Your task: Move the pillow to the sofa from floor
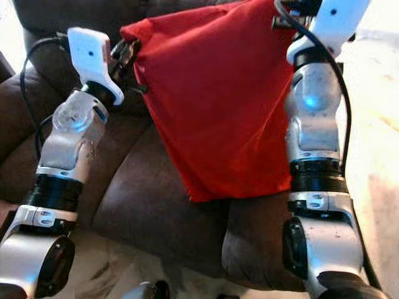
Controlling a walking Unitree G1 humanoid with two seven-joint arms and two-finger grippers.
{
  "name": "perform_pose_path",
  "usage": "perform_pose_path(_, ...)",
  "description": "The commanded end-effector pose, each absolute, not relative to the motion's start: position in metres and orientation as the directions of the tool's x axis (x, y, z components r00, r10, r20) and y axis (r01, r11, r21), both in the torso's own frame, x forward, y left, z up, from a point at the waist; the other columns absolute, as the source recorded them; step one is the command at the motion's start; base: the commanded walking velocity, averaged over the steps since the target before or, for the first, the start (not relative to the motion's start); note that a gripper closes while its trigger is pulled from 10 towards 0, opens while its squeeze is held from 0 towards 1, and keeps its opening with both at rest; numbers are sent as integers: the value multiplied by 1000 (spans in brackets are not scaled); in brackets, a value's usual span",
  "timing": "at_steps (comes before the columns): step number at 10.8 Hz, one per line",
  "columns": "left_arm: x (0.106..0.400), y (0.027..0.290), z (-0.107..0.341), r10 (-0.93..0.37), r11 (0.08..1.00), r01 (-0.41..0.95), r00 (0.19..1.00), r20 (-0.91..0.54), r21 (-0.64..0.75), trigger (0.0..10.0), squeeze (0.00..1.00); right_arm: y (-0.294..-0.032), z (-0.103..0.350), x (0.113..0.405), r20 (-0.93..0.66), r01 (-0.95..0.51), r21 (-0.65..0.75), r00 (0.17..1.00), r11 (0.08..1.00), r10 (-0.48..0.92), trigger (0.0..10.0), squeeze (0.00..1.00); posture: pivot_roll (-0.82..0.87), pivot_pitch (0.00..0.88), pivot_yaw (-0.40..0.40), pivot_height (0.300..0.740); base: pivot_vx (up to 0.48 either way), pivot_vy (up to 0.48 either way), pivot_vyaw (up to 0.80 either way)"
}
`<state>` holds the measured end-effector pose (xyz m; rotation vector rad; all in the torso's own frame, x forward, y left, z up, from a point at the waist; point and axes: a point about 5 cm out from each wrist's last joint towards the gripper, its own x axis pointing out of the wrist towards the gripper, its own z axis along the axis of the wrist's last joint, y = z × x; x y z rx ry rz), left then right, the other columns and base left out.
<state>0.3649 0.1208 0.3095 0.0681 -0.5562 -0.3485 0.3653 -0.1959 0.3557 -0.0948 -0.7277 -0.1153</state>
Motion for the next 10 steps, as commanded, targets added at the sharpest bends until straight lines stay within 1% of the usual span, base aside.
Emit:
perform_pose_path(1, 354, 124, 338, -344, 937, 306, 727, 594, 169, 10000, 0, -193, 382, 354, 734, 137, -66, 677, 988, -45, 10000, 0, 36, 94, 15, 739, 0, 0, 0)
perform_pose_path(4, 343, 124, 357, -387, 918, 346, 679, 624, 193, 10000, 0, -210, 407, 338, 781, 213, -92, 622, 973, -62, 10000, 0, 12, 74, 14, 739, 0, 0, 0)
perform_pose_path(6, 338, 122, 367, -404, 909, 365, 658, 635, 201, 10000, 0, -216, 421, 332, 783, 243, -101, 618, 965, -74, 10000, 0, 2, 66, 13, 739, 0, 0, 0)
perform_pose_path(7, 333, 122, 374, -411, 905, 375, 644, 645, 202, 10000, 0, -219, 425, 330, 764, 246, -97, 640, 964, -86, 10000, 0, -3, 63, 13, 739, 0, 0, 0)
perform_pose_path(8, 330, 123, 379, -410, 904, 380, 635, 654, 198, 10000, 0, -217, 428, 327, 760, 239, -98, 644, 966, -82, 10000, 0, -6, 60, 12, 739, 0, 0, 0)
perform_pose_path(9, 325, 130, 390, -393, 910, 366, 619, 680, 193, 10000, 0, -215, 436, 321, 765, 240, -111, 640, 964, -71, 10000, 0, -12, 57, 12, 739, 0, 0, 0)
perform_pose_path(10, 318, 135, 400, -376, 912, 374, 601, 706, 167, 10000, 0, -214, 442, 316, 765, 228, -92, 640, 969, -78, 10000, 0, -12, 56, 11, 739, 0, 0, 0)
